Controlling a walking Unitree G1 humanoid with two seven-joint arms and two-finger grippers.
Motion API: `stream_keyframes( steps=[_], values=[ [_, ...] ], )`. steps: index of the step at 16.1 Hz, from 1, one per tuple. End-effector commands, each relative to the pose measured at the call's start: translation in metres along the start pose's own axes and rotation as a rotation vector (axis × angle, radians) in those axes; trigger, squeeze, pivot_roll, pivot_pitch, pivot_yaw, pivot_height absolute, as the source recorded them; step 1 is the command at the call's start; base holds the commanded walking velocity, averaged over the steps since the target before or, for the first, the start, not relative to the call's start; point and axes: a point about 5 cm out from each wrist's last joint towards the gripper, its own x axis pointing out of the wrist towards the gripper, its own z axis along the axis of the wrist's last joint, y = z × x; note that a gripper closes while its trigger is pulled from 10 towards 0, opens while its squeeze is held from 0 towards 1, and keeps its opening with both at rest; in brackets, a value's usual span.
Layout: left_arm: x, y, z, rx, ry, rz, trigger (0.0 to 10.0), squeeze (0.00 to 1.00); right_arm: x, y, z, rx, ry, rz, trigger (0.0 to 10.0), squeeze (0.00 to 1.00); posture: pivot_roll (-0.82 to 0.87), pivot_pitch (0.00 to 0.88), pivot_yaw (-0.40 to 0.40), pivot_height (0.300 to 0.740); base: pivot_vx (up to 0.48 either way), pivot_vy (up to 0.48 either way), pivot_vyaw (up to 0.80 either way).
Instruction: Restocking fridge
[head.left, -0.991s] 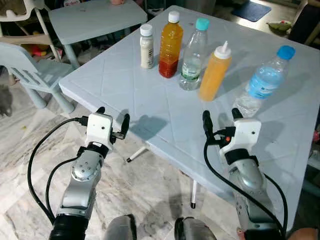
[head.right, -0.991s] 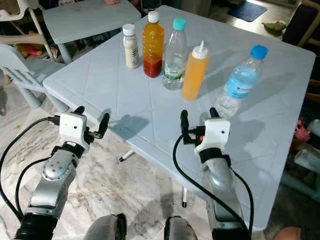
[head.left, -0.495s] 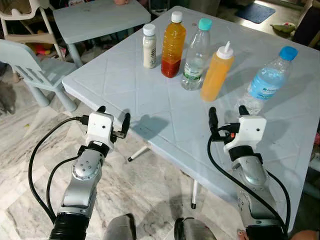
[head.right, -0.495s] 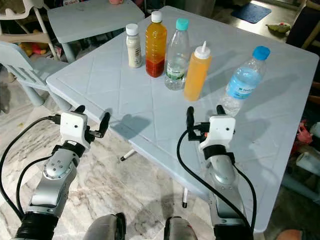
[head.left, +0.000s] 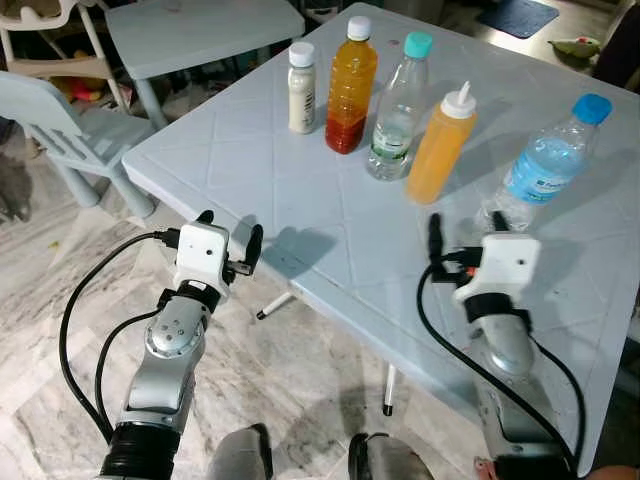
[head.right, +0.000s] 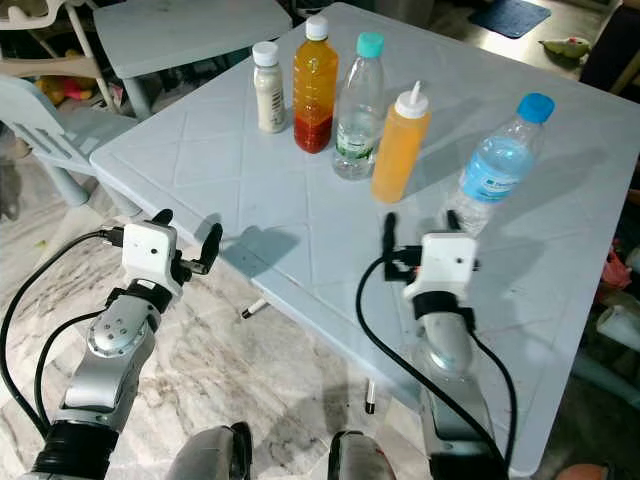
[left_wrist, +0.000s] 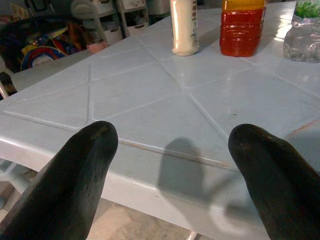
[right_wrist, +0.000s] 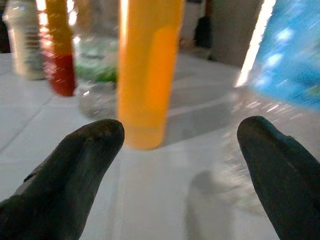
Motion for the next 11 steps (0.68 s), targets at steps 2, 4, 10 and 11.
stream_keyframes(
  steps=[2, 4, 10, 11],
  values=[
    [-0.002, -0.001, -0.002, -0.007, 0.003, -0.028, 10.0, 0.0, -0.003, -0.008, 0.013, -0.046, -0.056, -0.053, 10.0, 0.0, -0.03, 0.118, 0.045, 0.74, 0.0, 0.0, 0.0],
    [0.0, -0.001, -0.001, -0.008, 0.0, -0.03, 10.0, 0.0, 0.0, -0.007, 0.021, -0.055, -0.084, -0.049, 10.0, 0.0, -0.03, 0.122, 0.047, 0.74, 0.0, 0.0, -0.26],
    [0.003, -0.002, 0.002, -0.021, -0.018, -0.039, 10.0, 0.0, 0.004, 0.002, 0.044, -0.088, -0.162, -0.013, 10.0, 0.0, -0.03, 0.125, 0.042, 0.74, 0.0, 0.0, -0.55],
    [0.003, -0.003, 0.002, -0.022, -0.018, -0.04, 10.0, 0.0, 0.004, 0.004, 0.047, -0.09, -0.175, -0.005, 10.0, 0.0, -0.04, 0.126, 0.041, 0.74, 0.0, 0.0, 0.0]
  ],
)
